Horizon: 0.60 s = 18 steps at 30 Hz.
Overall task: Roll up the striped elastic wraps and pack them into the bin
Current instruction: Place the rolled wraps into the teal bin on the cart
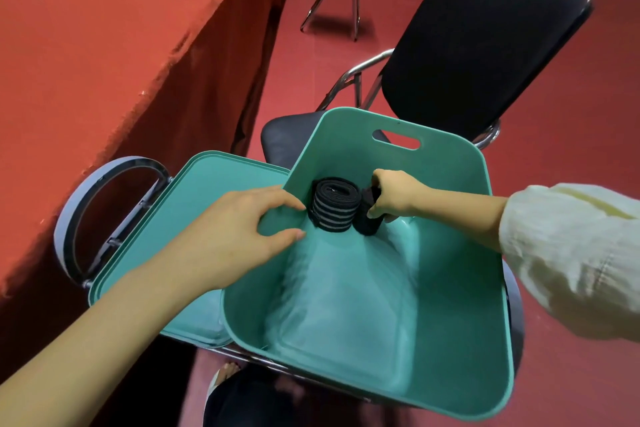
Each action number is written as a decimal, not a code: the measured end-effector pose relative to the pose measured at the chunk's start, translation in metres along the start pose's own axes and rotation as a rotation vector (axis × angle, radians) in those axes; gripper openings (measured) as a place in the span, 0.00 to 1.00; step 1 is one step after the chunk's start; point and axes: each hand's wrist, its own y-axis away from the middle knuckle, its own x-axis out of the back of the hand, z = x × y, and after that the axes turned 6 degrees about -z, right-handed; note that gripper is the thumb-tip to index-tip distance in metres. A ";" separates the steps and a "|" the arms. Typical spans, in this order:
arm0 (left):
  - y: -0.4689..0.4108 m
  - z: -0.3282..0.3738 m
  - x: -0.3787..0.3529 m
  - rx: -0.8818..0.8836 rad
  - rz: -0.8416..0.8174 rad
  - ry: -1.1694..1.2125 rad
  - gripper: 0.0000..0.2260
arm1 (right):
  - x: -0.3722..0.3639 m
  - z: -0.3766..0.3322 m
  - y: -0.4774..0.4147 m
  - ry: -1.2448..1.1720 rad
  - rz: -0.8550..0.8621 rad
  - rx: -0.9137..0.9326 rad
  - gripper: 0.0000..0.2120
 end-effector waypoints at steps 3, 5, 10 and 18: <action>0.001 0.001 -0.001 0.018 0.000 -0.005 0.13 | -0.002 0.002 0.000 -0.027 0.028 0.012 0.16; 0.001 0.002 -0.002 0.020 0.003 -0.009 0.12 | -0.002 0.002 0.000 -0.023 0.037 0.010 0.16; 0.001 0.004 -0.002 0.003 0.009 -0.047 0.13 | 0.000 -0.001 0.003 -0.015 -0.038 -0.031 0.20; 0.003 0.006 0.002 0.032 -0.050 -0.174 0.19 | 0.014 -0.011 0.020 -0.054 -0.126 -0.104 0.32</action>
